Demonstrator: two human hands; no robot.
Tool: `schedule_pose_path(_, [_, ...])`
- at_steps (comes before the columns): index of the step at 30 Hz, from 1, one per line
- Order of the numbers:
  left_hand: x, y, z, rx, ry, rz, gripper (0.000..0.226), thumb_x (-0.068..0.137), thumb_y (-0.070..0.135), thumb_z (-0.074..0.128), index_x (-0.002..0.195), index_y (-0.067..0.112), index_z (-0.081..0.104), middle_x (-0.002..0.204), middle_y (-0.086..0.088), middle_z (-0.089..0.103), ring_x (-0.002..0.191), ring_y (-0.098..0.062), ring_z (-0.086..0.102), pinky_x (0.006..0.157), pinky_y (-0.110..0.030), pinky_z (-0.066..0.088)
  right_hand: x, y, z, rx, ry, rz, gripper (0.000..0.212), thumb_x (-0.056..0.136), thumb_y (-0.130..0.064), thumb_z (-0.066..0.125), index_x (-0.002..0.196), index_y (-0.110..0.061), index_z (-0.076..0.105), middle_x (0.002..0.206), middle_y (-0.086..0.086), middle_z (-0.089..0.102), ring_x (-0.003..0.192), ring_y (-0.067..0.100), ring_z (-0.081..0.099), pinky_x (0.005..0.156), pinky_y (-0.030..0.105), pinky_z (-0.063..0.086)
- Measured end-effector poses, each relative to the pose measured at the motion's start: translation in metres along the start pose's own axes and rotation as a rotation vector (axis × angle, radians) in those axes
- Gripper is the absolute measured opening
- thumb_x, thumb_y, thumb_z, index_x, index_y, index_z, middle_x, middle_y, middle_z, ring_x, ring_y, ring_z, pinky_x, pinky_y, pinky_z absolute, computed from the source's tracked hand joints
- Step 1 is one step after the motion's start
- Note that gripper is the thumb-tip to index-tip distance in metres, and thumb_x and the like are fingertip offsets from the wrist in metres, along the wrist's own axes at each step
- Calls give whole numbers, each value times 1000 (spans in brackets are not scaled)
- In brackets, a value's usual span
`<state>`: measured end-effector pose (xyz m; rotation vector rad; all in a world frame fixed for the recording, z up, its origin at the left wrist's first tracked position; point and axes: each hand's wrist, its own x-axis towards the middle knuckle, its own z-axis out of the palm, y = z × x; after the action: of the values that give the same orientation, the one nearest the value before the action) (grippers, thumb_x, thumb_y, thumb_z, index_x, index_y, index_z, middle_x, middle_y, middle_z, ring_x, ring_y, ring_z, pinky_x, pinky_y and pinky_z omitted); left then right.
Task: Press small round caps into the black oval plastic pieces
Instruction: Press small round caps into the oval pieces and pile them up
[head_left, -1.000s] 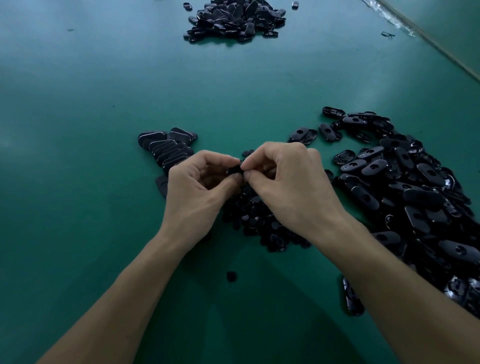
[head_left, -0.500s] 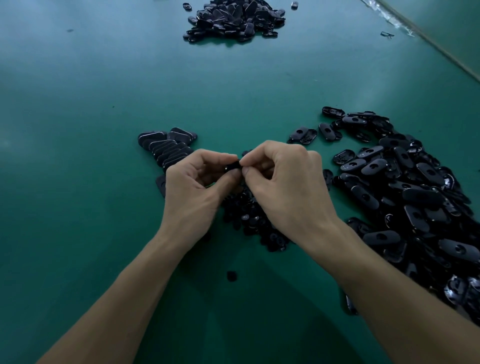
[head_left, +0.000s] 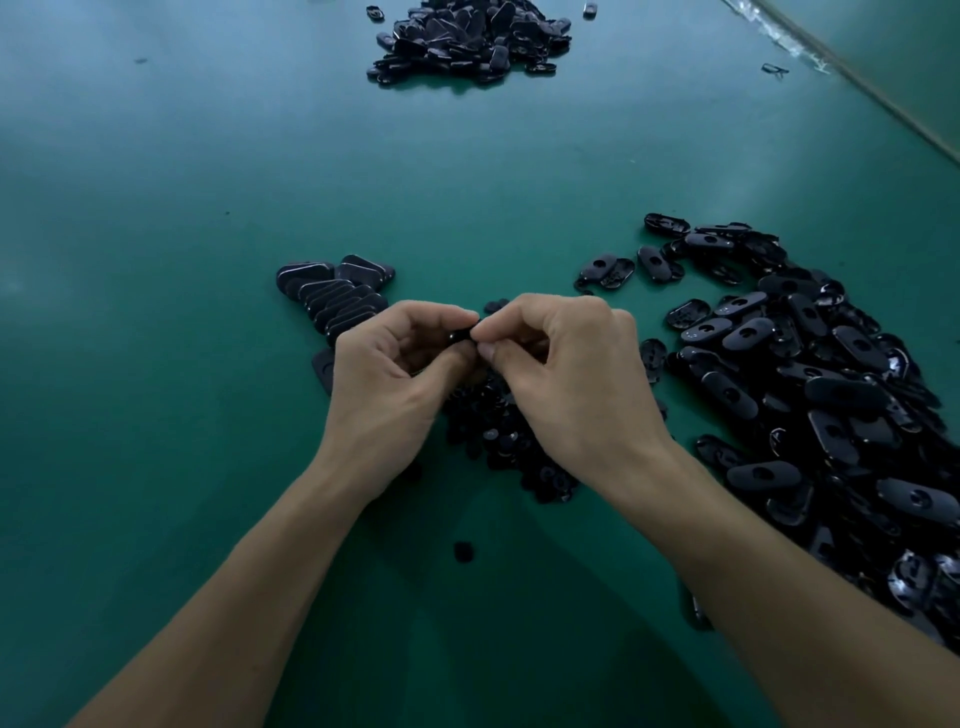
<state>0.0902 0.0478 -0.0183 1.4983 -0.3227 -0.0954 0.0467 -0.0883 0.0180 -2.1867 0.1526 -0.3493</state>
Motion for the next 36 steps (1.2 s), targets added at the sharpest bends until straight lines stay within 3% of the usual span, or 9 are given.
schedule_pose_path(6, [-1, 1, -1, -26, -1, -3, 18, 85, -1, 72, 92, 15, 69, 87, -5, 75, 81, -18, 72, 80, -34, 61, 0, -2, -2, 53, 32, 15, 18, 88, -4, 71, 84, -21, 73, 70, -17, 67, 67, -10, 63, 60, 0, 42])
schedule_pose_path(16, [0, -2, 1, 35, 6, 33, 13, 81, 13, 75, 86, 23, 68, 82, -1, 75, 78, -19, 73, 77, -33, 61, -6, 3, 3, 69, 96, 92, 19, 84, -10, 75, 79, -28, 69, 68, -15, 68, 68, -6, 65, 60, 3, 44])
schedule_pose_path(25, [0, -1, 2, 3, -5, 15, 20, 88, -5, 69, 90, 15, 64, 79, -1, 73, 75, -12, 71, 70, -20, 56, -7, 1, 1, 134, 65, 40, 14, 85, -6, 74, 88, -19, 80, 78, -17, 73, 70, -8, 68, 68, 5, 50])
schedule_pose_path(31, [1, -1, 2, -68, 13, -10, 18, 89, -5, 67, 92, 13, 65, 76, -3, 74, 68, -14, 71, 69, -24, 58, -3, 0, -5, 34, 59, 12, 15, 88, -14, 72, 99, -24, 75, 71, -12, 67, 67, 1, 64, 64, 8, 47])
schedule_pose_path(34, [2, -2, 0, -87, 0, 2, 18, 90, -6, 65, 92, 12, 66, 74, 0, 73, 67, -12, 70, 68, -22, 58, 6, 4, -14, -37, -20, 35, 20, 88, -25, 74, 107, -30, 74, 86, -11, 68, 75, 0, 65, 71, 6, 46])
schedule_pose_path(36, [1, -3, 0, -92, -15, 2, 19, 90, -6, 65, 92, 13, 67, 76, 0, 74, 68, -11, 71, 68, -20, 57, 11, 6, -20, 15, -104, 61, 17, 88, -23, 75, 104, -28, 76, 86, -12, 72, 77, -4, 68, 76, 7, 50])
